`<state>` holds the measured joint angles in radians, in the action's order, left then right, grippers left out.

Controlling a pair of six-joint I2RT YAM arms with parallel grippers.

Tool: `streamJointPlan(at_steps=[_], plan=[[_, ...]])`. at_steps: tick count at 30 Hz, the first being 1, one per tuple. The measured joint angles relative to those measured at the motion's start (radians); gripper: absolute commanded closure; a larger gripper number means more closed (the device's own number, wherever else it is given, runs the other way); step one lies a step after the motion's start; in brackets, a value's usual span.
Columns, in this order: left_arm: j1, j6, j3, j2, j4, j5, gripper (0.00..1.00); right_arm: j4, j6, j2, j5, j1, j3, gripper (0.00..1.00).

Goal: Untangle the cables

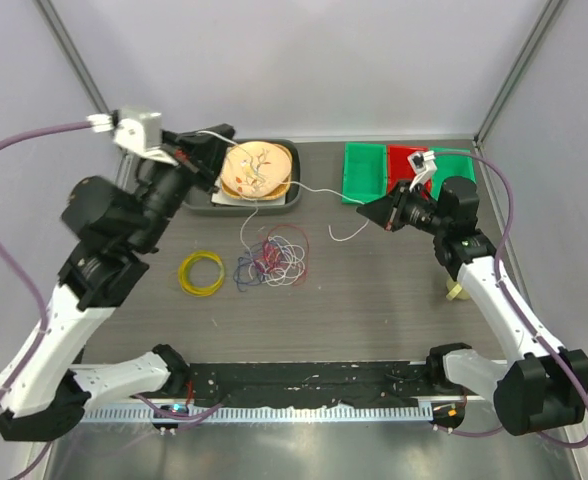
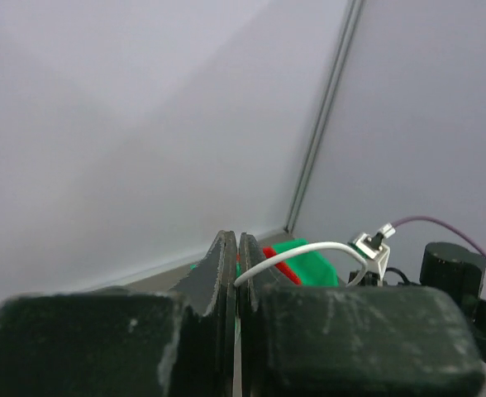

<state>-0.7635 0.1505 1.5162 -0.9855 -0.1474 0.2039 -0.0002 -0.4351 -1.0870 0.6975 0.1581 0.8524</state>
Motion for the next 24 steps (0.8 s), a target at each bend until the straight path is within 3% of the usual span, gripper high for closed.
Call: streamJointPlan(at_steps=[10,11,12,15,18,24], plan=[[0.000,0.140,0.119,-0.314,-0.097,-0.250,1.00,0.164,-0.030,0.102,0.068,0.015,-0.074,0.96],[0.000,0.160,0.126,-0.327,-0.098,-0.278,1.00,0.182,-0.026,0.111,0.071,0.026,-0.092,0.92],[0.000,0.179,0.137,-0.339,-0.098,-0.302,1.00,0.192,-0.014,0.114,0.071,0.045,-0.106,0.76],[0.000,0.215,0.189,-0.371,-0.101,-0.346,1.00,0.175,0.023,0.110,0.055,0.089,-0.116,0.52],[0.000,0.232,0.229,-0.389,-0.101,-0.359,1.00,0.112,0.103,0.124,0.013,0.114,-0.117,0.36],[0.000,0.232,0.201,-0.382,-0.106,-0.345,1.00,0.041,0.283,0.311,-0.024,0.115,-0.198,0.21]])
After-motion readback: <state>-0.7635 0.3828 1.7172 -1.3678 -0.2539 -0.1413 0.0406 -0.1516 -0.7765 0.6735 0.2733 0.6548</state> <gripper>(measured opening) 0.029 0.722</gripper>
